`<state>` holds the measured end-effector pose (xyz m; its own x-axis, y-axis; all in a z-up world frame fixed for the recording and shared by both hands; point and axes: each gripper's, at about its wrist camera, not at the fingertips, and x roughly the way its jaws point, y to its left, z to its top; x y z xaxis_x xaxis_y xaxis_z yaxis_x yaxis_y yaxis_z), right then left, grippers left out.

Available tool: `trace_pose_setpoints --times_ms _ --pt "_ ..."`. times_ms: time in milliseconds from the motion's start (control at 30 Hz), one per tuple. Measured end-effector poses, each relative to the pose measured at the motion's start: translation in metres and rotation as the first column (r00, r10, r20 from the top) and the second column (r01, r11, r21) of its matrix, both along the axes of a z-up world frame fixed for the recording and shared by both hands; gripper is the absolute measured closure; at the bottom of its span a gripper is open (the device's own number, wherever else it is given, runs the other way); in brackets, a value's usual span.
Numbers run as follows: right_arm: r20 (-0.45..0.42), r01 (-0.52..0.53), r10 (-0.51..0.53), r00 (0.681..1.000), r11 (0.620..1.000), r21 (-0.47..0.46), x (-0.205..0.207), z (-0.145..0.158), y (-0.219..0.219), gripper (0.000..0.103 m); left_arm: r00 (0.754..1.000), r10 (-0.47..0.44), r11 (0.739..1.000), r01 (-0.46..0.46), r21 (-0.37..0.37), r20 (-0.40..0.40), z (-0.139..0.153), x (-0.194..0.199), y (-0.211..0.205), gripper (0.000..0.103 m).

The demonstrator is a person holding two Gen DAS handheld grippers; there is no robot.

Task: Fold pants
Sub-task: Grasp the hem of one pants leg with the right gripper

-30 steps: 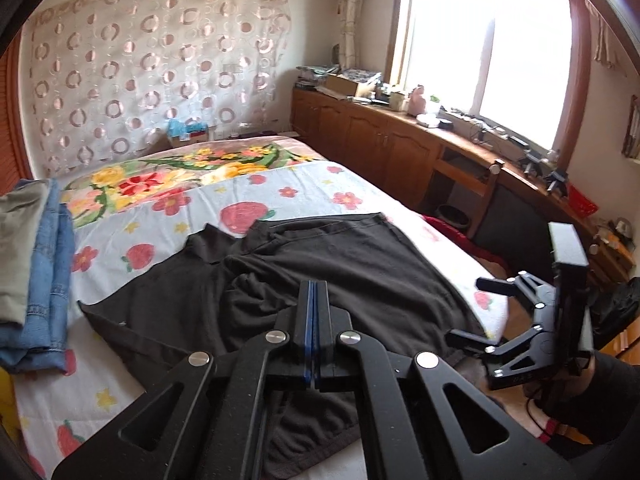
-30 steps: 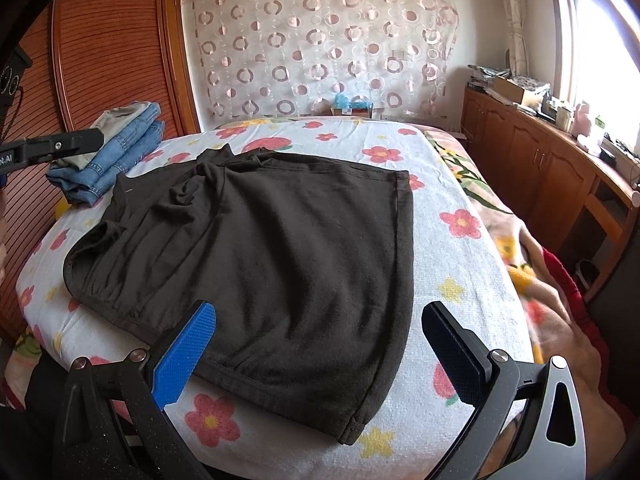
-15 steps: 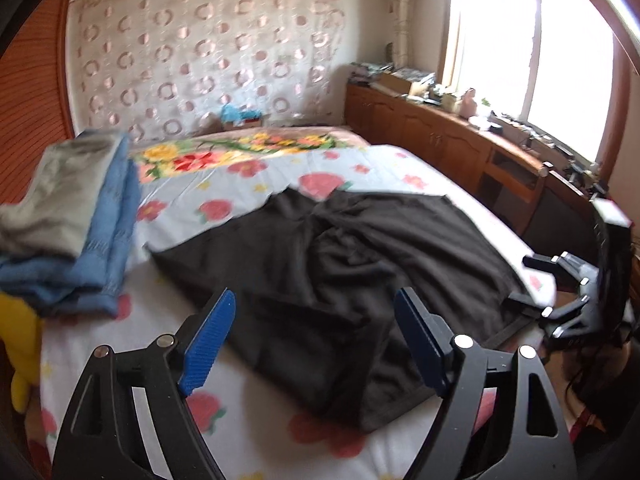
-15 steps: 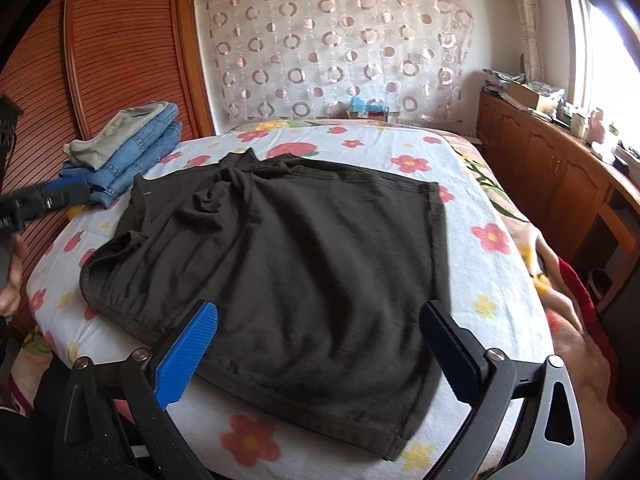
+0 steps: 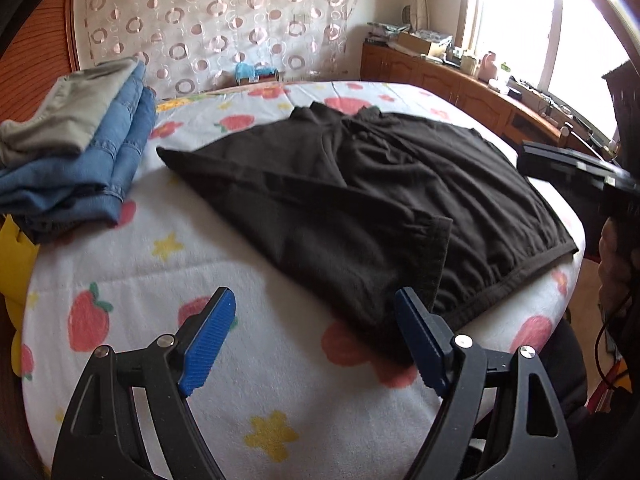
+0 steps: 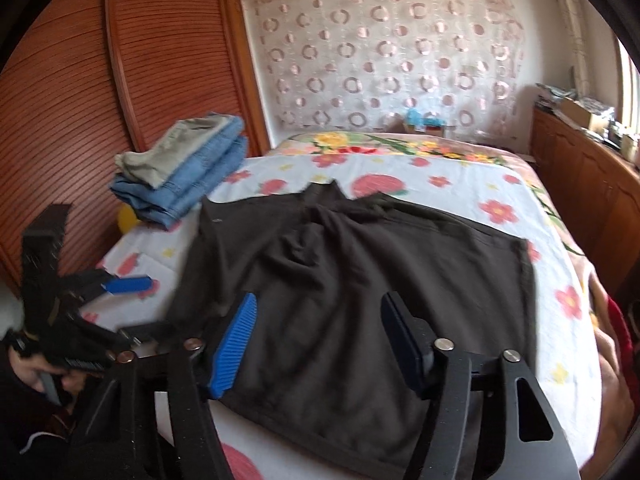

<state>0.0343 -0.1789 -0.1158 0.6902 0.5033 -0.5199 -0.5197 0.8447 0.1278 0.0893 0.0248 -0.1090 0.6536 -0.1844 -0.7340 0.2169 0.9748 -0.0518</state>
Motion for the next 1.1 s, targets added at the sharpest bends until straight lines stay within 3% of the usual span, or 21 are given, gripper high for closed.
trace_pose_setpoints --times_ms 133,300,600,767,867,1100 --pt "-0.022 -0.045 0.045 0.999 0.999 0.0 0.007 -0.005 0.009 0.045 1.0 0.019 0.999 -0.019 -0.032 -0.001 -0.003 -0.003 0.007 0.021" --pt "-0.09 -0.113 0.114 0.989 0.993 0.022 0.016 -0.014 0.015 0.06 0.999 0.048 0.998 -0.047 -0.052 0.018 0.002 -0.011 0.019 0.021" --pt "-0.178 -0.18 0.179 0.968 0.984 0.008 0.034 -0.027 0.019 0.065 0.992 0.11 0.992 -0.105 -0.076 0.055 0.013 -0.02 0.043 0.021" --pt "-0.21 -0.184 0.179 0.961 0.983 -0.002 0.044 -0.028 0.02 0.084 0.992 0.114 0.991 -0.109 -0.081 0.061 0.014 -0.019 0.043 0.021" --pt "-0.209 -0.212 0.213 0.954 0.977 0.025 0.045 -0.024 0.015 0.097 0.992 0.11 0.991 -0.105 -0.08 0.059 0.013 -0.017 0.04 0.021" --pt "-0.054 -0.184 0.184 0.981 0.983 -0.004 0.018 0.005 0.004 0.098 0.993 0.101 0.992 -0.095 -0.082 0.069 0.017 -0.014 0.034 0.021"
